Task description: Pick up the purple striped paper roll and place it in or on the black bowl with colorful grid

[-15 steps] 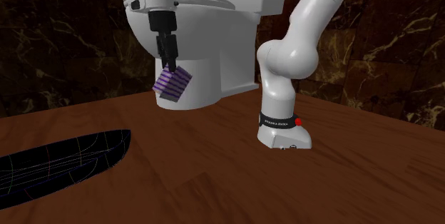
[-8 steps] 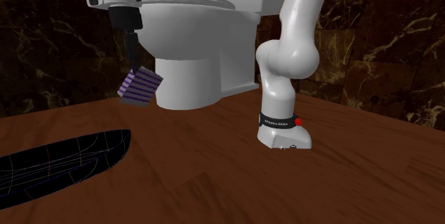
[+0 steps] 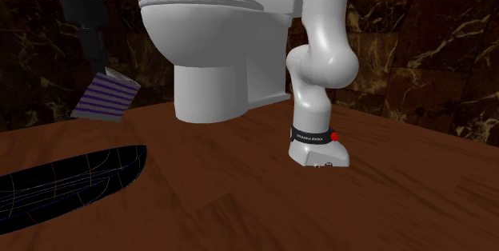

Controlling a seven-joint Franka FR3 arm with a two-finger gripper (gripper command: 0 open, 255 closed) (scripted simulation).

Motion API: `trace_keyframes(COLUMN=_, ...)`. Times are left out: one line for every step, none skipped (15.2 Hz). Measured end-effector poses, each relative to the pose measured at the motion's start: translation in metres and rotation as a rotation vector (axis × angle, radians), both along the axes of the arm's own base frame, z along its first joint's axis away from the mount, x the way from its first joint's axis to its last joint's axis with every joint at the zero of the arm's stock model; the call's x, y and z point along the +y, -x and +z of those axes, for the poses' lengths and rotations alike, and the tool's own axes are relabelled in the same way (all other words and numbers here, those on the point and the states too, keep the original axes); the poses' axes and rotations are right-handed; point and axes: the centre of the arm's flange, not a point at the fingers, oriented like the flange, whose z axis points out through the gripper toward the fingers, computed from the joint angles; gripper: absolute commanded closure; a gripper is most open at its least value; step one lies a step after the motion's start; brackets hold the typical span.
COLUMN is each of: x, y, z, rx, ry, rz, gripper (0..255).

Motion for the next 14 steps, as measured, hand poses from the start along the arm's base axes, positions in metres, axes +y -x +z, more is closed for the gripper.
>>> trace_keyframes(x=0.008, y=-0.011, z=0.002, rx=0.000, ry=0.000, rz=0.000, gripper=255)
trace_keyframes(x=0.017, y=-0.023, z=0.001, rx=0.000, ry=0.000, rz=0.000, gripper=255)
trace_keyframes(x=0.028, y=-0.030, z=0.001, rx=0.000, ry=0.000, rz=0.000, gripper=255)
trace_keyframes(x=0.038, y=-0.042, z=0.002, rx=0.000, ry=0.000, rz=0.000, gripper=255)
trace_keyframes(x=0.046, y=-0.051, z=0.000, rx=0.000, ry=0.000, rz=0.000, gripper=255)
trace_keyframes(x=0.054, y=-0.062, z=0.000, rx=0.000, ry=0.000, rz=0.000, gripper=255)
trace_keyframes(x=0.063, y=-0.070, z=0.003, rx=0.000, ry=0.000, rz=0.000, gripper=255)
trace_keyframes(x=0.072, y=-0.082, z=0.005, rx=-0.001, ry=0.000, rz=0.000, gripper=255)
trace_keyframes(x=0.081, y=-0.092, z=0.007, rx=0.000, ry=0.000, rz=0.000, gripper=255)
trace_keyframes(x=0.086, y=-0.103, z=0.006, rx=-0.001, ry=0.000, rz=0.000, gripper=255)
trace_keyframes(x=0.096, y=-0.112, z=0.008, rx=0.000, ry=0.001, rz=-0.001, gripper=255)
trace_keyframes(x=0.105, y=-0.119, z=0.009, rx=0.000, ry=0.000, rz=0.000, gripper=255)
trace_keyframes(x=0.109, y=-0.122, z=0.007, rx=0.000, ry=0.000, rz=0.000, gripper=255)
trace_keyframes(x=0.110, y=-0.123, z=0.003, rx=0.000, ry=0.000, rz=0.000, gripper=255)
